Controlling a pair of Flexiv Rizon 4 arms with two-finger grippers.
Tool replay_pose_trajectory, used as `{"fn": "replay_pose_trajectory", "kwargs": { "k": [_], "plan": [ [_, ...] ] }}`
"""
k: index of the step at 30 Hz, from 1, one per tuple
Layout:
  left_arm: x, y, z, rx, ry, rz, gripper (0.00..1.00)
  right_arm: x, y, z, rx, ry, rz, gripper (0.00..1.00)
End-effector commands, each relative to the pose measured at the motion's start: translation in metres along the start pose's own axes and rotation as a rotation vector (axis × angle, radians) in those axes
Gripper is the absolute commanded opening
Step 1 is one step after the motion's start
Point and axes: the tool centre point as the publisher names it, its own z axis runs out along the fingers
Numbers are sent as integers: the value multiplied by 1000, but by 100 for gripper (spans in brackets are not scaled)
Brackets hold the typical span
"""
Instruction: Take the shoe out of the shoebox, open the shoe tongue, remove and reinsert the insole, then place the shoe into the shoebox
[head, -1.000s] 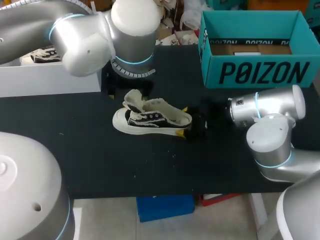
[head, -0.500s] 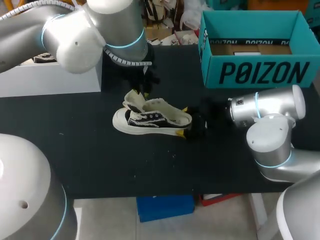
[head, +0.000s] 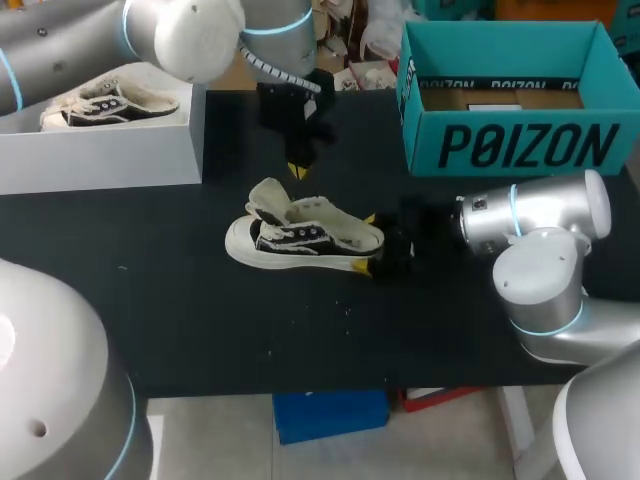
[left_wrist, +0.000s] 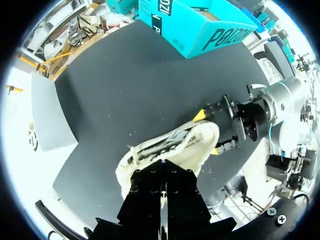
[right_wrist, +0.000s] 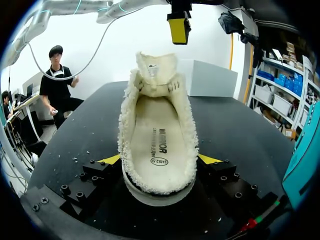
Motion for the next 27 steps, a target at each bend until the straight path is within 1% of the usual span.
{"fn": "replay_pose_trajectory", "kwargs": {
  "k": [1,5,6,7,8,9,10,11,12,13,14,15,16,17,18,19,27],
  "plan": [
    [1,-8,0,-90,-2,2,0,-1,-1,1,2,-1,1,0],
    [1,-8,0,-90,-2,2,0,-1,-1,1,2,-1,1,0],
    [3,-10,1,-51,-4,95,0,-1,-1,1,2,-1,1,0],
    [6,-11,1,-19,63,223,0,-1,-1,1,2,-1,1,0],
    [7,-12,1,13,109,300,0,-1,-1,1,2,-1,1,0],
    [9,-12,1,25,89,361,0,-1,-1,1,2,-1,1,0],
    [11,-12,0,51,127,457,0,-1,-1,1,2,-1,1,0],
    [13,-11,-2,83,172,509,0,-1,-1,1,2,-1,1,0],
    [15,-11,-3,106,190,597,0,-1,-1,1,2,-1,1,0],
    [18,-9,-5,107,252,719,0,-1,-1,1,2,-1,1,0],
    [19,-9,-5,86,272,783,0,-1,-1,1,2,-1,1,0],
    [22,-8,-4,35,315,884,0,-1,-1,1,2,-1,1,0],
    [22,-8,-4,35,315,884,0,-1,-1,1,2,-1,1,0],
    [22,-8,-4,35,315,884,20,-1,-1,1,2,-1,1,0],
    [22,-8,-4,35,315,884,22,-1,-1,1,2,-1,1,0],
    [22,-8,-4,35,315,884,0,-1,-1,1,2,-1,1,0],
    [22,-8,-4,35,315,884,0,-1,-1,1,2,-1,1,0]
  ]
}}
